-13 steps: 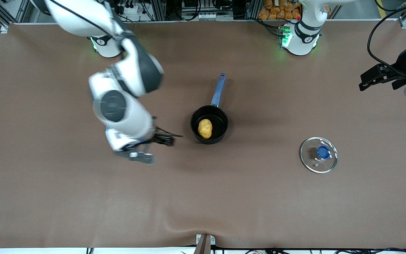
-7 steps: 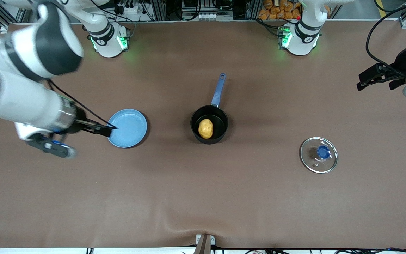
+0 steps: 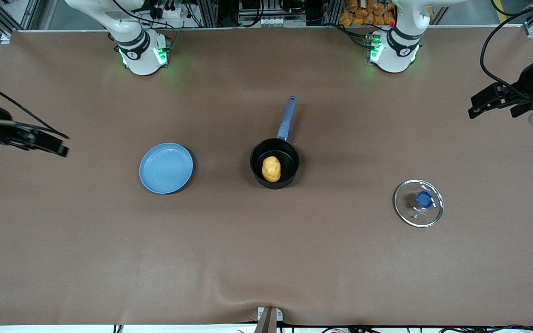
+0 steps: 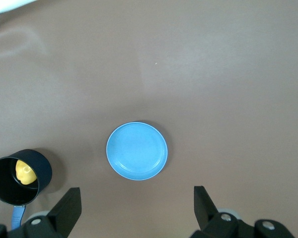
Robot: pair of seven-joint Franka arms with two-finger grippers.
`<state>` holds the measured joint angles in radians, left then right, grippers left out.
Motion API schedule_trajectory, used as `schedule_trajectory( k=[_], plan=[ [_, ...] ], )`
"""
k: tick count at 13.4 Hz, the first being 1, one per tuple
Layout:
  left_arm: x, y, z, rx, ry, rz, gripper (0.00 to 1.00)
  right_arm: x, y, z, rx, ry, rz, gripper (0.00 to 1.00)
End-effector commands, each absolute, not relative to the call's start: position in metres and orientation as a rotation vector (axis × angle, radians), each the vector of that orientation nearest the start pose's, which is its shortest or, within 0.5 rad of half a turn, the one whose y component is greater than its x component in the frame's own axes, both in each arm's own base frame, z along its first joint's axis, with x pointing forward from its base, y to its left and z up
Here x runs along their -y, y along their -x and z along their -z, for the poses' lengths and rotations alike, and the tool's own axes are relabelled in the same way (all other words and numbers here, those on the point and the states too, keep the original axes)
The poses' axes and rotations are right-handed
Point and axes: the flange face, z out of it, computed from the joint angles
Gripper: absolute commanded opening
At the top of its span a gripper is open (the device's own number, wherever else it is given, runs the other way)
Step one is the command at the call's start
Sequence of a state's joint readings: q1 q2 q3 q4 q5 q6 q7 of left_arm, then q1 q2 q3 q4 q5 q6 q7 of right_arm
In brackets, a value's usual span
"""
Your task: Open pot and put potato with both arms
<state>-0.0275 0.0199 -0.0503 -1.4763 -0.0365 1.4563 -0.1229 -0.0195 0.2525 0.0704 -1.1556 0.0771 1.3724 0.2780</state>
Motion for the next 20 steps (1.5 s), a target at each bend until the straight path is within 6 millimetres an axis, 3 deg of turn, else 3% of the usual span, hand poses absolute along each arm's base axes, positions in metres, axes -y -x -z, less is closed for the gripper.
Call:
schedule_trajectory(
  k=[1,3,5,8,10,13,15,18,20],
  plan=[
    [0.047,-0.539,-0.654,0.049,3.198,-0.060,1.00,-0.039,-0.559,-0.669,-0.312,3.075,-0.032,1.00],
    [0.047,-0.538,-0.655,0.054,3.199,-0.061,1.00,-0.038,-0.526,-0.661,-0.324,3.091,0.003,1.00],
    [0.047,-0.536,-0.657,0.051,3.198,-0.053,1.00,-0.031,-0.515,-0.655,-0.328,3.094,-0.017,1.00],
    [0.047,-0.536,-0.657,0.051,3.200,-0.053,1.00,-0.033,-0.521,-0.658,-0.313,3.096,-0.003,1.00],
    [0.050,-0.536,-0.657,0.039,3.198,-0.053,1.00,-0.031,-0.529,-0.684,-0.312,3.106,0.058,1.00],
    [0.051,-0.536,-0.657,0.030,3.209,-0.055,1.00,-0.032,-0.526,-0.703,-0.309,3.130,0.106,1.00],
    [0.051,-0.536,-0.657,0.032,3.209,-0.057,1.00,-0.034,-0.514,-0.696,-0.293,3.137,-0.029,1.00],
    [0.049,-0.534,-0.658,0.046,3.206,-0.072,1.00,-0.037,-0.515,-0.697,-0.235,3.153,-0.015,1.00],
    [0.048,-0.533,-0.657,0.060,3.204,-0.091,1.00,-0.033,-0.514,-0.697,-0.086,3.162,-0.026,1.00]
  ],
)
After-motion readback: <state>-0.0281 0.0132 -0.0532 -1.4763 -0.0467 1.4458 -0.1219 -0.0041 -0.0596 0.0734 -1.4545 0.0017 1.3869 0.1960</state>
